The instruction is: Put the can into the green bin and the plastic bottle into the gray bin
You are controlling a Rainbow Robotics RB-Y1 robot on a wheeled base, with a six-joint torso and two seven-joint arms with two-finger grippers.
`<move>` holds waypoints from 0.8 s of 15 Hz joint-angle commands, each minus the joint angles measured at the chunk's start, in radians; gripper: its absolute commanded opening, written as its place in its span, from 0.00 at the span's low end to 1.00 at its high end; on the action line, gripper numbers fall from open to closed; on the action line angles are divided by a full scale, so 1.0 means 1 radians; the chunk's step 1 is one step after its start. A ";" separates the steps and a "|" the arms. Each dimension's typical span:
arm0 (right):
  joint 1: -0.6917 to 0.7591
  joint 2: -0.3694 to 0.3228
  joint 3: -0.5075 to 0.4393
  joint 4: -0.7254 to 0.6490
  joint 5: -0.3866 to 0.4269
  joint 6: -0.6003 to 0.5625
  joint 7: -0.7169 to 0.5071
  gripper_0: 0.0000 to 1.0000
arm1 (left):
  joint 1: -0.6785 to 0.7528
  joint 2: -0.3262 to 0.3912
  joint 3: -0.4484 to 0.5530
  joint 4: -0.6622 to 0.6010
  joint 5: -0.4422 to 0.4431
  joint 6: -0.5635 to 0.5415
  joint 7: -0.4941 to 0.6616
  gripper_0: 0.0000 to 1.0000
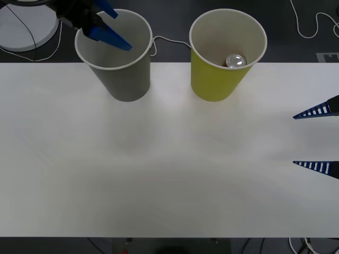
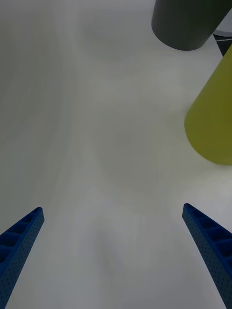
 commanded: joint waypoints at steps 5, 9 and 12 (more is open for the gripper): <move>0.000 0.000 0.000 0.000 0.000 0.000 0.000 1.00 | 0.490 0.090 0.456 -0.237 -0.023 -0.102 -0.182 1.00; 0.000 0.000 0.000 0.000 0.000 0.000 0.000 1.00 | 0.717 0.083 0.611 -0.289 -0.036 -0.115 -0.373 1.00; 0.000 0.000 0.000 0.000 0.000 0.000 0.000 1.00 | 0.812 0.061 0.674 -0.278 -0.036 -0.158 -0.524 1.00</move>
